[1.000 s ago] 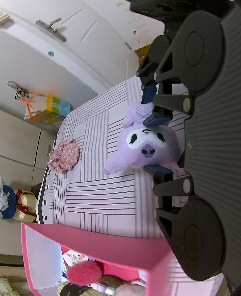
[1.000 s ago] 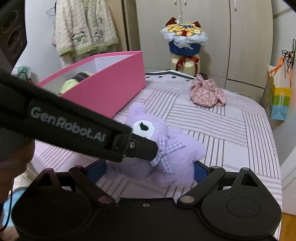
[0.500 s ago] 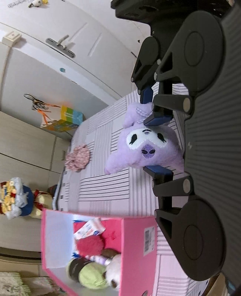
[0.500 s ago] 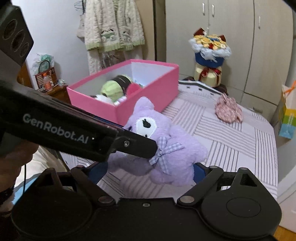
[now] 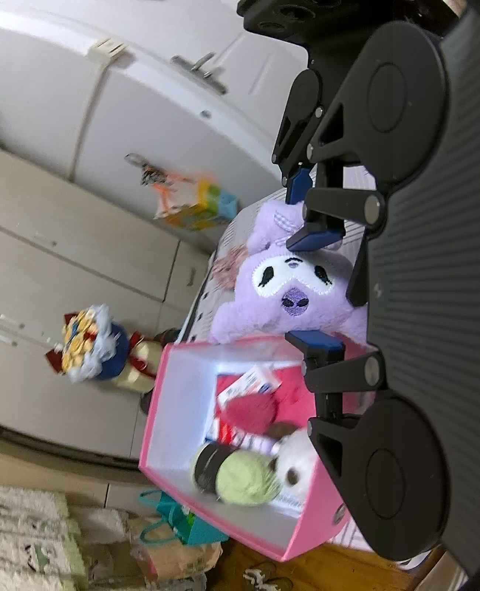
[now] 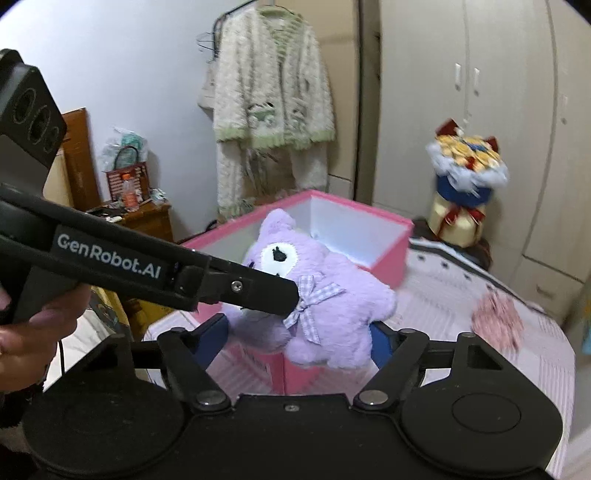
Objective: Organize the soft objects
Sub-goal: 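Lift and carry the lilac plush with the left gripper over the box, then lower the lilac plush into the box and open the left gripper, then move the left gripper to the pink floral cloth scrunchie, then grasp the pink floral scrunchie with the left gripper, then lift and carry the scrunchie with the left gripper over the box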
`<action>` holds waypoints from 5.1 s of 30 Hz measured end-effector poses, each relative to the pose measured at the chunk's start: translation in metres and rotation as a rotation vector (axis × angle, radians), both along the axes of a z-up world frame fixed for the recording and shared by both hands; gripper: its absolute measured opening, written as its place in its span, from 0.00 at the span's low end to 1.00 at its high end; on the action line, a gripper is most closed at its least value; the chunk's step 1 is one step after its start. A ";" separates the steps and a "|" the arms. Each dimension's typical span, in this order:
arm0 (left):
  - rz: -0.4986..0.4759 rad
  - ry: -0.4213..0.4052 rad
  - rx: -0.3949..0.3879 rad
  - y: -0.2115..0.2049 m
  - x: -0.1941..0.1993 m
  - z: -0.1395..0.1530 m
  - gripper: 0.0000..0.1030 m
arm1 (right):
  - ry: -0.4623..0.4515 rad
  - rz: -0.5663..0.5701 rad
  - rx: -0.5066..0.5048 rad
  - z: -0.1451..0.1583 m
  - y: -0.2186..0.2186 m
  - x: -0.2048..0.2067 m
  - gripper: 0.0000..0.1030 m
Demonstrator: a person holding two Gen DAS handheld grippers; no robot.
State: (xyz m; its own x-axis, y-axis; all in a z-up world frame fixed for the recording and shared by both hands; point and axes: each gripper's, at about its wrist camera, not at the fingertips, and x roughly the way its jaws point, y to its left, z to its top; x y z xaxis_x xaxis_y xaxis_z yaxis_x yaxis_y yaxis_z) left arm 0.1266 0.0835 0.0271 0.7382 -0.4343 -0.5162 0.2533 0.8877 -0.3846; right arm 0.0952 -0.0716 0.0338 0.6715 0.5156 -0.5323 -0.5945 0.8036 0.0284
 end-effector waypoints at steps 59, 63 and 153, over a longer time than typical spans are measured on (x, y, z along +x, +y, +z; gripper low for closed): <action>-0.110 -0.004 0.086 -0.086 0.053 0.008 0.55 | -0.064 -0.146 0.019 -0.006 -0.162 0.045 0.87; -0.120 -0.018 0.069 -0.115 0.076 0.007 0.55 | -0.068 -0.149 0.016 -0.016 -0.180 0.066 0.87; -0.179 0.181 0.105 -0.115 0.004 -0.057 0.14 | 0.342 -0.010 0.151 -0.063 -0.107 -0.016 0.14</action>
